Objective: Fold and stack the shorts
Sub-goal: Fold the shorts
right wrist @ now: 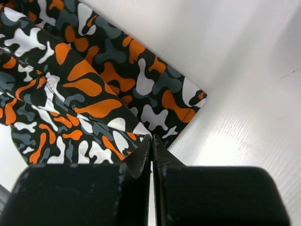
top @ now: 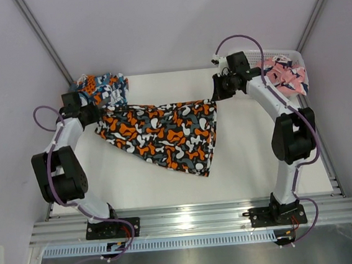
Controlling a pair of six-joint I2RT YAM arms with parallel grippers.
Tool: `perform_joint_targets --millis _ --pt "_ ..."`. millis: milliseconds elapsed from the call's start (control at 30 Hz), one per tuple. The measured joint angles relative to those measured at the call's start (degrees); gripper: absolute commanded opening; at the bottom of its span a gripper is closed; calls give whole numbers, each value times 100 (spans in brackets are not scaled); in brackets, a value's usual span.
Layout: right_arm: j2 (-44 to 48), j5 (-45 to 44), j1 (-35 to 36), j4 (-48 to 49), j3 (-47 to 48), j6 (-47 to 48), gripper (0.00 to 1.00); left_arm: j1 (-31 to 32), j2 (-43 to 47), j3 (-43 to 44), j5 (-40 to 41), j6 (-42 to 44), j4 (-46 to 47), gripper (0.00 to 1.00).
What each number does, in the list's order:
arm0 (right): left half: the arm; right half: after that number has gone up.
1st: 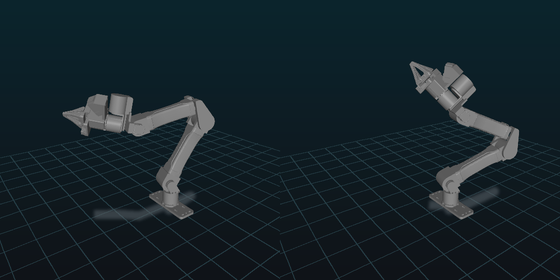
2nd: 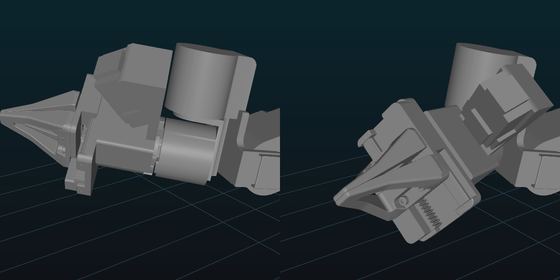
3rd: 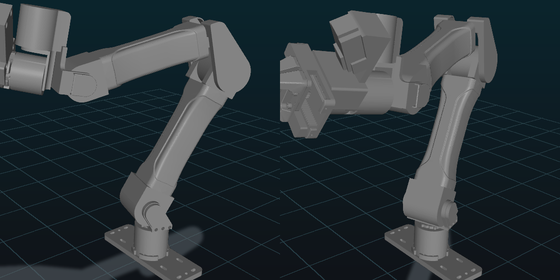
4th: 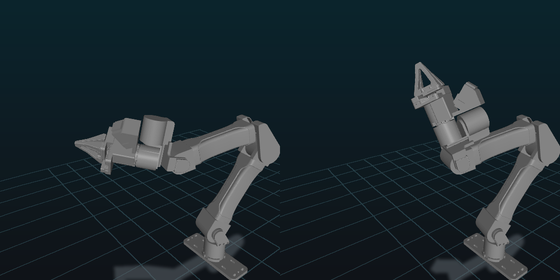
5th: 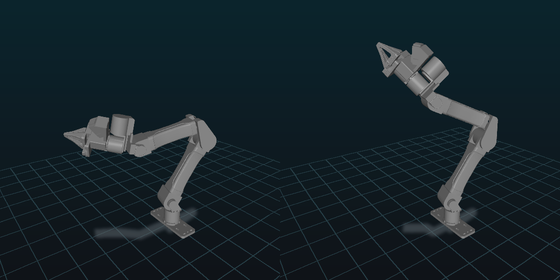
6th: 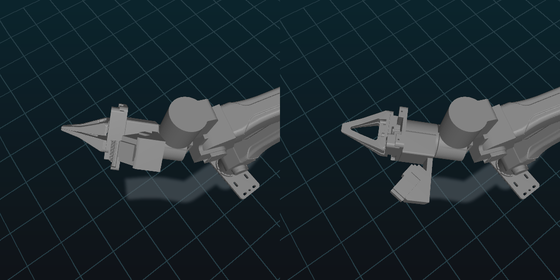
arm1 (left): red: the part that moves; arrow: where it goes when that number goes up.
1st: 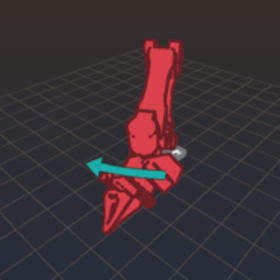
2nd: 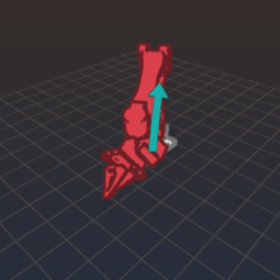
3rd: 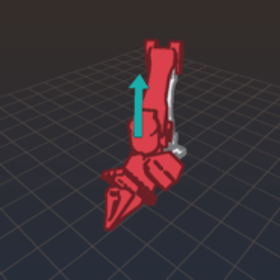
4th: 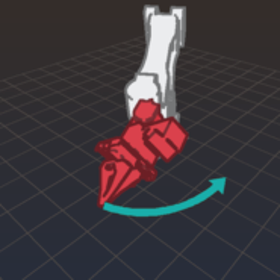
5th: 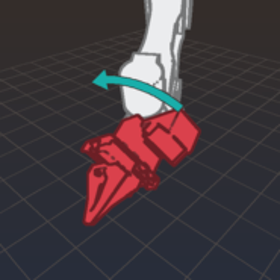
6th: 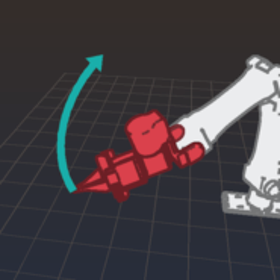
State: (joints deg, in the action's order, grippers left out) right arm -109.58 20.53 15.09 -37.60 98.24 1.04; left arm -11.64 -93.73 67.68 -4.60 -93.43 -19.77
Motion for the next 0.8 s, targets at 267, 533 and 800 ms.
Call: perform_joint_targets --millis 267,533,800 --pt "-737 70 -79 227 184 -24 0 37 -634 234 101 -81 136 4" --pt "-1163 28 -98 284 208 -61 2 63 -929 404 144 68 435 99" --pt "-1180 -199 -98 348 208 -179 34 66 -1152 1268 140 557 197 99"
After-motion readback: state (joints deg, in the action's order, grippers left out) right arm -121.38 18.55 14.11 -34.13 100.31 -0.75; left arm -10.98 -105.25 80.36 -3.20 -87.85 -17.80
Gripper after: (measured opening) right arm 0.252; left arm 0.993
